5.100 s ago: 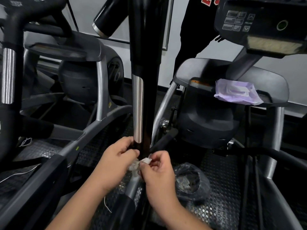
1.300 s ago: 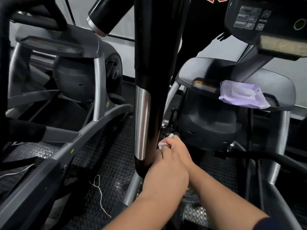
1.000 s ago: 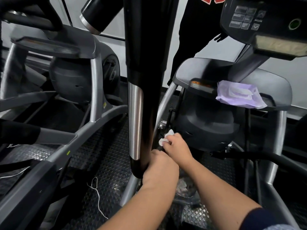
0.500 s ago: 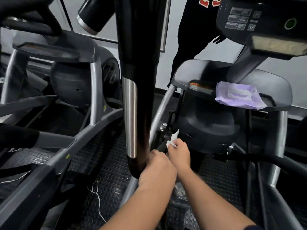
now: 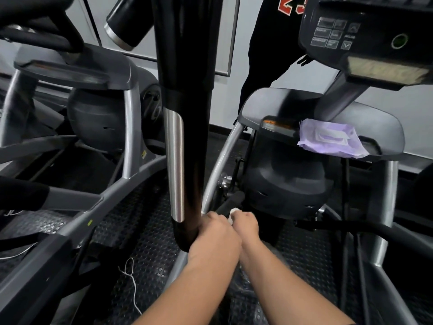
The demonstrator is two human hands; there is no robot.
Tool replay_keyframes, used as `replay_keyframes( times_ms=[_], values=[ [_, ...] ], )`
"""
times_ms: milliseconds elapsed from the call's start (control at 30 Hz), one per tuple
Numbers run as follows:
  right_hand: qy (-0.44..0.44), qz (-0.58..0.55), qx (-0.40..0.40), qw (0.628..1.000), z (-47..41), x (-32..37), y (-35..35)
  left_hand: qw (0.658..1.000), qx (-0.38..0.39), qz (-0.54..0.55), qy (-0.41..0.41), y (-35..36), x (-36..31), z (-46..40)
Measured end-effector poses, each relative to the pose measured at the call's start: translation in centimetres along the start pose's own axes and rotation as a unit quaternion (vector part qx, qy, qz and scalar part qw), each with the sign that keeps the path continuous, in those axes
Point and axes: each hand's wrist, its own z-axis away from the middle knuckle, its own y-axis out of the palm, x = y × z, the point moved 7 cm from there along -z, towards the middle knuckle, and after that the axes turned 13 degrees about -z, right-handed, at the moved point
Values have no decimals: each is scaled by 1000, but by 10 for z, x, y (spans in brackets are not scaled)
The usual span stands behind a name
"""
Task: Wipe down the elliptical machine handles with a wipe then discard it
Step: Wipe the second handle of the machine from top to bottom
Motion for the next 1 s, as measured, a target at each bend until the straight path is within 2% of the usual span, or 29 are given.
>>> replay_keyframes(
  times_ms=[100, 233, 300, 433, 567, 633, 700, 767, 833, 1000],
  values=[
    [17, -2, 40, 999, 15, -1, 2, 1000, 10, 5, -10, 0, 2, 1],
    [0, -101, -22, 995, -9, 4, 5, 1000, -3, 6, 0, -2, 1, 3],
    [-17, -84, -35, 996, -16, 0, 5, 1000, -10, 9, -2, -3, 2, 2],
    [-55, -27, -9, 998, 0, -21, 1, 1000, -8, 1, -15, 0, 2, 1],
    [-90, -28, -40, 995, -11, -1, 0, 1000, -10, 5, -9, 2, 0, 3],
    [-103, 16, -36, 994, -25, 10, 1, 1000, -17, 12, -14, 1, 0, 2],
    [-136, 118, -21, 984, -24, 14, 4, 999, -24, 15, -19, 0, 0, 2],
    [-181, 200, 30, 962, -13, 11, 10, 999, -28, 11, -21, -1, 0, 1],
    [-215, 234, 76, 945, -4, 10, 14, 1000, -22, 7, -18, 1, -1, -1],
    [-184, 262, 45, 946, -19, 17, 13, 1000, -10, 0, -19, 5, -1, -2]
  ],
)
